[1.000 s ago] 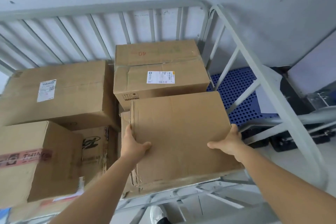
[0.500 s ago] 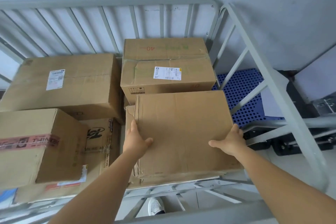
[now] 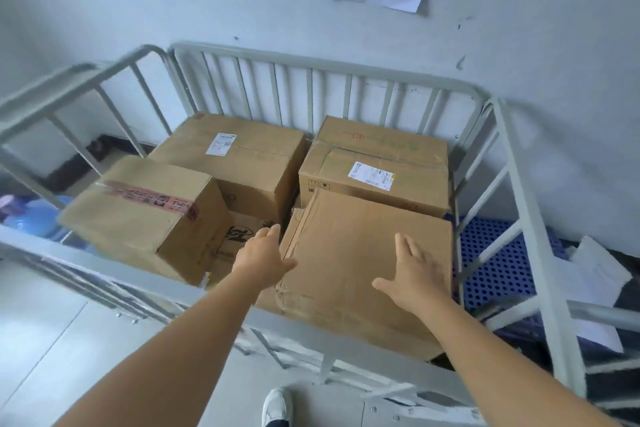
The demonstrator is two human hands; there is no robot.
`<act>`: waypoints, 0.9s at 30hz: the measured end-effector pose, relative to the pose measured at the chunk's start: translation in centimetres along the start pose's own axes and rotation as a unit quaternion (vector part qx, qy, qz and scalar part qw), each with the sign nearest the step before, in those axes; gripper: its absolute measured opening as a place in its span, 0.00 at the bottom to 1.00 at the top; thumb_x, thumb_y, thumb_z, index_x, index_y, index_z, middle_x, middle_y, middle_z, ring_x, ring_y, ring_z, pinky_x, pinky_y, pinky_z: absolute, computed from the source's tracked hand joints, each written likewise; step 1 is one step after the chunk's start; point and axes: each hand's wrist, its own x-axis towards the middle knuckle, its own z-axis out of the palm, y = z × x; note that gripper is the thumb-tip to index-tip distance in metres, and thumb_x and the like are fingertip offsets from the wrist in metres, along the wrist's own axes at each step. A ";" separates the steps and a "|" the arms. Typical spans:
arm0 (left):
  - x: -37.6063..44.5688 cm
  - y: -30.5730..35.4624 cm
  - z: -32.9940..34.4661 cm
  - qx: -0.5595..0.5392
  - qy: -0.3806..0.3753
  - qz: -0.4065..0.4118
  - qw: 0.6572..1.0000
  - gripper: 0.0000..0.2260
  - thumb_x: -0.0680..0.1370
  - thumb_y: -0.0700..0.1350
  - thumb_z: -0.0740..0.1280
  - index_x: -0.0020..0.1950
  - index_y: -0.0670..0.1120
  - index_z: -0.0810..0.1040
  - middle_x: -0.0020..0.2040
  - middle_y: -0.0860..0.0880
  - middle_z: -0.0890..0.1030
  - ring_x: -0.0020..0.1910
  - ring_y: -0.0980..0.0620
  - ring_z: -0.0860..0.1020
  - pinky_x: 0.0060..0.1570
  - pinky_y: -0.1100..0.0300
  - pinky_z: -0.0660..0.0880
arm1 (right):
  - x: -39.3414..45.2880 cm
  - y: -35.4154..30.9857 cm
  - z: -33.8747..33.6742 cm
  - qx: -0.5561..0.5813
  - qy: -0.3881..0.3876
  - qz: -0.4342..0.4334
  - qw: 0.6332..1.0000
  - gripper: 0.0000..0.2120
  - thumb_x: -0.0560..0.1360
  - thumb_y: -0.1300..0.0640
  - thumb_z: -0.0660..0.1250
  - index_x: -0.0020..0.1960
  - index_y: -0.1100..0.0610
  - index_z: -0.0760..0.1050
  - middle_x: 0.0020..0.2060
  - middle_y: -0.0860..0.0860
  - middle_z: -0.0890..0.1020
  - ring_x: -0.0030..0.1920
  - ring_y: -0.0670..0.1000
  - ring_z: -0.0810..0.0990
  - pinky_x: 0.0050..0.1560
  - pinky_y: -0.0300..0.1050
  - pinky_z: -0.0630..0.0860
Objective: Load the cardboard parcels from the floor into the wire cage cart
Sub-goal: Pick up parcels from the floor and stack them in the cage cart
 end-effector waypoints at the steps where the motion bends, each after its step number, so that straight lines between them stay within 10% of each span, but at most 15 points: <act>1: -1.3 -0.2 -0.7 -0.004 0.014 -0.006 1.000 0.38 0.76 0.55 0.69 0.79 0.47 0.53 0.77 0.47 0.61 0.72 0.45 0.66 0.67 0.48 0.69 | -0.5 -0.8 -0.6 -0.003 0.004 -0.023 1.000 0.47 0.75 0.38 0.65 0.80 0.54 0.40 0.80 0.51 0.46 0.79 0.55 0.49 0.76 0.53 0.52; 15: -18.7 -9.4 -8.1 -0.080 0.197 -0.148 0.966 0.35 0.76 0.54 0.68 0.78 0.48 0.56 0.75 0.47 0.65 0.70 0.45 0.68 0.66 0.50 0.69 | -8.5 -17.8 -3.6 -0.035 0.031 -0.319 0.947 0.42 0.77 0.40 0.63 0.80 0.55 0.44 0.80 0.51 0.48 0.79 0.54 0.46 0.77 0.54 0.49; 27: -37.8 -23.4 -3.3 -0.057 0.213 -0.326 0.920 0.33 0.77 0.57 0.65 0.77 0.47 0.57 0.75 0.48 0.65 0.72 0.46 0.65 0.69 0.51 0.63 | -23.1 -31.9 4.7 -0.106 -0.050 -0.504 0.856 0.40 0.78 0.41 0.62 0.80 0.54 0.44 0.80 0.51 0.48 0.79 0.55 0.45 0.77 0.55 0.46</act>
